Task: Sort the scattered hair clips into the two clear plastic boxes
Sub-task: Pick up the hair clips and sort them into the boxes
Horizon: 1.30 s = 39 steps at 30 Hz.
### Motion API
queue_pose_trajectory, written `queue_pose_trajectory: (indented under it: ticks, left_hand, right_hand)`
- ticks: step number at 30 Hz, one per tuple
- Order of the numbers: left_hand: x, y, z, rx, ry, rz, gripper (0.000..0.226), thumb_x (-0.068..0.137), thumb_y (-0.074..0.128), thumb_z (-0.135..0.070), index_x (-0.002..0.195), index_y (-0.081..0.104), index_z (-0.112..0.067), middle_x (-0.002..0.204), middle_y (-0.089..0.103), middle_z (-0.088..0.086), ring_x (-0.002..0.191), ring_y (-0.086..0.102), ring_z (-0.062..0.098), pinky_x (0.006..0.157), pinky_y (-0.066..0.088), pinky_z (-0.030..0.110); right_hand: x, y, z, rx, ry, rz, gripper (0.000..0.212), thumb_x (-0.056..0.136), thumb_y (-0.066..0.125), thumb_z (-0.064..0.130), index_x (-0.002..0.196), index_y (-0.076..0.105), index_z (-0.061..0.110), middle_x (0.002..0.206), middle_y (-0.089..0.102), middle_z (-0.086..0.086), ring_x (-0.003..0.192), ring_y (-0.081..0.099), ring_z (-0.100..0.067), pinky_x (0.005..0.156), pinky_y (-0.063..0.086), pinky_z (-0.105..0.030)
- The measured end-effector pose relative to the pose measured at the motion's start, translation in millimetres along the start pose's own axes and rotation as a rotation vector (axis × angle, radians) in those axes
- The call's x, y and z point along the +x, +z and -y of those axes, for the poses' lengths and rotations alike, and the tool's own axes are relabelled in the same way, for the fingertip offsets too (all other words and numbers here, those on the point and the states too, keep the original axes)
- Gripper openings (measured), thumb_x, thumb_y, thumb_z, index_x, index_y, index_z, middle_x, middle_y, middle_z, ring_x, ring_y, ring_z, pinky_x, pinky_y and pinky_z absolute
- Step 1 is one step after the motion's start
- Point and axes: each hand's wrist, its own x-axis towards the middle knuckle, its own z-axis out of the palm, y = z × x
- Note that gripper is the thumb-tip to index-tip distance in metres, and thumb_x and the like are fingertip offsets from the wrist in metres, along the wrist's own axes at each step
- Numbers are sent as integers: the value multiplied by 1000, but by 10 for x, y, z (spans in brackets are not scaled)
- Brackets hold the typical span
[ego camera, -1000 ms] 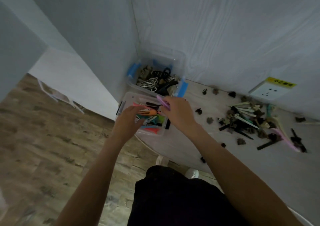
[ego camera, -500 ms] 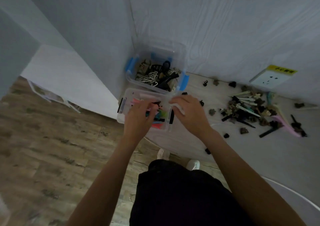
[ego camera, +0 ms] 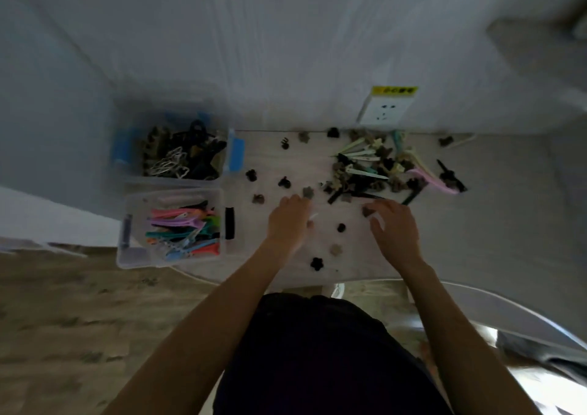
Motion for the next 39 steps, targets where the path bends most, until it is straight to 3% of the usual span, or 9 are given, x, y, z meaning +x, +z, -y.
queue_pose_trajectory:
  ticks: [9, 11, 15, 21, 25, 30, 34, 37, 39]
  left_hand:
    - [64, 52, -213, -140, -17, -143, 14, 91, 51, -15, 103, 55, -11, 98, 61, 8, 83, 59, 23, 71, 44, 31]
    - [147, 26, -382, -166, -41, -131, 15, 91, 50, -15, 105, 55, -11, 102, 58, 8, 88, 58, 24, 75, 45, 33]
    - [383, 72, -713, -60, -115, -82, 29, 92, 45, -17, 120, 48, -10, 119, 55, 10, 104, 55, 27, 81, 45, 36]
    - [472, 72, -730, 1, -156, -125, 21, 92, 47, -20, 111, 50, -14, 118, 57, 6, 98, 57, 28, 74, 44, 35]
    - [400, 40, -530, -35, -151, -69, 31, 90, 46, -15, 121, 50, -18, 116, 58, 6, 102, 55, 26, 80, 44, 33]
    - [221, 65, -202, -53, -182, -80, 24, 86, 52, -14, 109, 58, -16, 106, 56, 9, 99, 54, 24, 72, 41, 29]
    - [240, 30, -147, -88, -166, -113, 22, 84, 54, -15, 106, 62, -15, 104, 57, 8, 98, 55, 23, 73, 43, 29]
    - [272, 26, -160, -77, -134, -130, 20, 87, 56, -22, 104, 61, -14, 106, 57, 7, 100, 53, 23, 74, 43, 29]
    - [284, 21, -181, -46, -115, -119, 22, 89, 56, -27, 106, 60, -14, 106, 57, 7, 102, 52, 23, 77, 45, 32]
  right_hand:
    - [483, -103, 109, -106, -138, 87, 23, 87, 54, 12, 106, 68, 14, 104, 67, -9, 100, 58, -30, 81, 45, -36]
    - [498, -114, 129, -133, -145, 114, 25, 85, 54, 11, 106, 67, 13, 104, 67, -10, 100, 58, -32, 80, 45, -36]
    - [418, -123, 28, -127, -163, 117, 15, 73, 63, 7, 86, 67, 8, 85, 66, -14, 85, 63, -34, 69, 49, -37]
    - [413, -199, -182, -122, -114, 141, 25, 89, 48, 13, 109, 64, 11, 115, 61, -11, 101, 58, -32, 78, 46, -35]
    - [537, -209, -245, -121, -111, 145, 21, 89, 49, 12, 106, 61, 14, 113, 62, -8, 102, 58, -27, 72, 46, -31]
    - [593, -261, -302, -110, -134, 226, 17, 89, 52, 18, 101, 62, 11, 108, 63, -9, 101, 57, -27, 69, 42, -30]
    - [622, -423, -242, 67, -84, 37, 14, 83, 58, 16, 95, 62, 10, 98, 62, -9, 94, 56, -27, 69, 41, -30]
    - [795, -468, -79, 58, -211, -113, 11, 79, 62, 12, 90, 62, 7, 94, 61, -11, 90, 55, -27, 71, 43, -32]
    - [949, -406, 23, -13, -286, -82, 11, 79, 60, 9, 90, 61, 5, 95, 62, -13, 91, 56, -30, 74, 45, -36]
